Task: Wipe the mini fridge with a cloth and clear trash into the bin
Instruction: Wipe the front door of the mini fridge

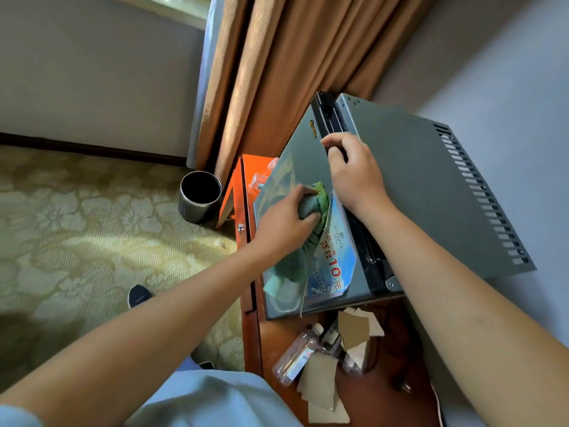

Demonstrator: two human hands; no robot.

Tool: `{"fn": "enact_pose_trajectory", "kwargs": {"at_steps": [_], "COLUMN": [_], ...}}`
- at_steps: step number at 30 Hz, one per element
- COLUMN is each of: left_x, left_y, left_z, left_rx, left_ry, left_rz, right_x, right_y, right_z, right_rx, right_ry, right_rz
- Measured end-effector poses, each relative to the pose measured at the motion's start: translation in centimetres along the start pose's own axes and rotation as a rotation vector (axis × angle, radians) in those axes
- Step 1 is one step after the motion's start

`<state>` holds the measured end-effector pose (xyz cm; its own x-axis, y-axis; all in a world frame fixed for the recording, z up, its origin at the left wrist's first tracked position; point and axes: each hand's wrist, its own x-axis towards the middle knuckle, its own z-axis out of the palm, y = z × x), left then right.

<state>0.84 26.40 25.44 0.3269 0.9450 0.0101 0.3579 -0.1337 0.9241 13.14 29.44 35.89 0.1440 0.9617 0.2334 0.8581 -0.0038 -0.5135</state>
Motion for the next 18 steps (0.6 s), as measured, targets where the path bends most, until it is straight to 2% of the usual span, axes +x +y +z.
{"fn": "enact_pose_trajectory", "kwargs": {"at_steps": [3,8,14,18], "left_x": [-0.2,-4.0,-0.9,-0.8], "left_y": [-1.4,-4.1,-1.2,-2.3], "left_z": [1.2,2.4,1.2,2.4], "left_rx": [0.017,0.013,-0.080,-0.114], "left_ry": [0.036,-0.094,0.052,0.029], "left_rz": [-0.055,-0.114,-0.040,-0.212], "right_x": [-0.1,-0.2,-0.2,-0.5], "right_y": [0.2,0.4,0.5,0.7], "right_z": [0.3,0.7,0.7,0.7], "right_rx": [-0.030,-0.074,-0.166,-0.237], "right_ry": [0.009,0.032,0.023,0.024], "right_rz": [-0.004,-0.033,-0.087,-0.149]}}
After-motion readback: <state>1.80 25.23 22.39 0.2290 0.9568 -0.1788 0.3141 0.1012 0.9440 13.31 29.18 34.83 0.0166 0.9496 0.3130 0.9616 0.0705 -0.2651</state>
